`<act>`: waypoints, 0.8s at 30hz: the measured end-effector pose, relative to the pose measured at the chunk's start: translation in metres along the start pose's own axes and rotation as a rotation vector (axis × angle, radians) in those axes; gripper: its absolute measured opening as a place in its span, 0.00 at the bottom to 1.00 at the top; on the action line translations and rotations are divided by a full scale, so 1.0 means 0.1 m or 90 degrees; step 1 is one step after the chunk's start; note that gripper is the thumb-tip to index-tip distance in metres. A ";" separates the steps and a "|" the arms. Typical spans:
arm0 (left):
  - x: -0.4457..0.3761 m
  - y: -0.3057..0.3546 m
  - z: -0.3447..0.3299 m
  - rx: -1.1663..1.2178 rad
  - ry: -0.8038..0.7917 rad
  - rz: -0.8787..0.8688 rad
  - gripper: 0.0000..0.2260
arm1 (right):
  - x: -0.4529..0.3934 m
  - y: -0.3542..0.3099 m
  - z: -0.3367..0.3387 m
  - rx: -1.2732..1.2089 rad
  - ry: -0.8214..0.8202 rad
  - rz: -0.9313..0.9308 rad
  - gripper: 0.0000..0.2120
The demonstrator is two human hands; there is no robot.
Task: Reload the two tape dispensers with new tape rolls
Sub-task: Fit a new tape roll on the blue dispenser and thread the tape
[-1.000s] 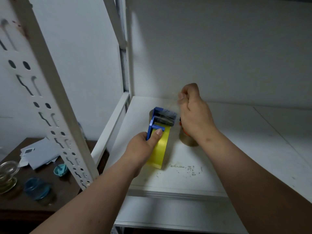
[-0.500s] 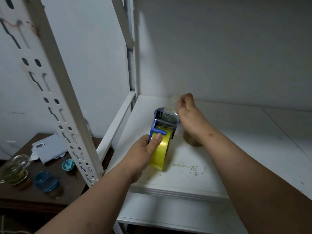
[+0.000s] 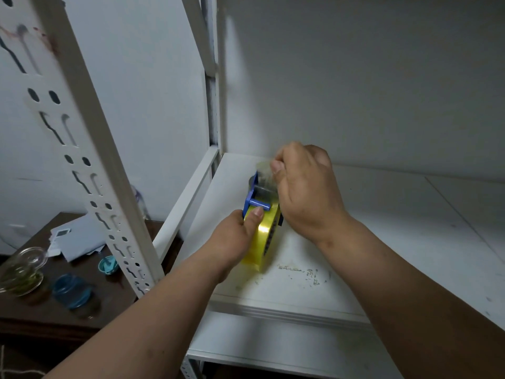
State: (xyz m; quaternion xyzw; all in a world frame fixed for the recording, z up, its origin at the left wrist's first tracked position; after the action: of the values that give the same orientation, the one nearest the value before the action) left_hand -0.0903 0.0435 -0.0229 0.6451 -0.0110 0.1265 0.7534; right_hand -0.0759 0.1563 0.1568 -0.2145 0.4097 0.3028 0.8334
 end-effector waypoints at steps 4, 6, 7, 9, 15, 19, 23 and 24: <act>0.01 0.07 -0.03 -0.043 0.015 -0.009 0.25 | -0.03 -0.08 0.03 0.016 -0.002 0.022 0.06; 0.02 0.07 -0.04 -0.040 0.005 -0.011 0.26 | -0.11 0.07 0.08 0.008 0.011 -0.031 0.07; 0.04 0.07 -0.03 -0.039 -0.001 -0.011 0.26 | -0.15 0.15 0.09 0.009 0.014 -0.054 0.06; 0.05 0.05 -0.04 -0.032 -0.012 -0.011 0.26 | -0.20 0.31 0.05 0.011 -0.006 -0.101 0.05; 0.08 -0.01 -0.05 0.009 -0.053 -0.013 0.16 | -0.11 0.81 -0.33 -0.094 -0.135 -0.306 0.08; 0.09 -0.06 -0.03 0.042 -0.060 -0.012 0.14 | -0.06 0.93 -0.50 -0.163 -0.166 -0.373 0.06; 0.09 -0.15 0.00 0.083 -0.076 0.000 0.18 | 0.01 0.96 -0.70 -0.214 -0.248 -0.423 0.06; 0.09 -0.16 0.00 0.093 -0.082 -0.002 0.19 | 0.04 0.98 -0.76 -0.215 -0.273 -0.437 0.06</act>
State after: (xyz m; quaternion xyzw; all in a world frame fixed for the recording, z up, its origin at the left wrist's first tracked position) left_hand -0.0778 0.0430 -0.0371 0.7049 -0.0492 0.0842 0.7026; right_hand -0.1822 0.1830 0.0993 -0.4036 0.0771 0.1087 0.9052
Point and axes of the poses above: each hand's wrist, its own x-axis away from the middle knuckle, its own z-axis out of the back of the hand, y = z × x, the point moved 10 cm from there along -x, towards the middle knuckle, and after that the axes turned 9 degrees about x, right-handed, at the moved point
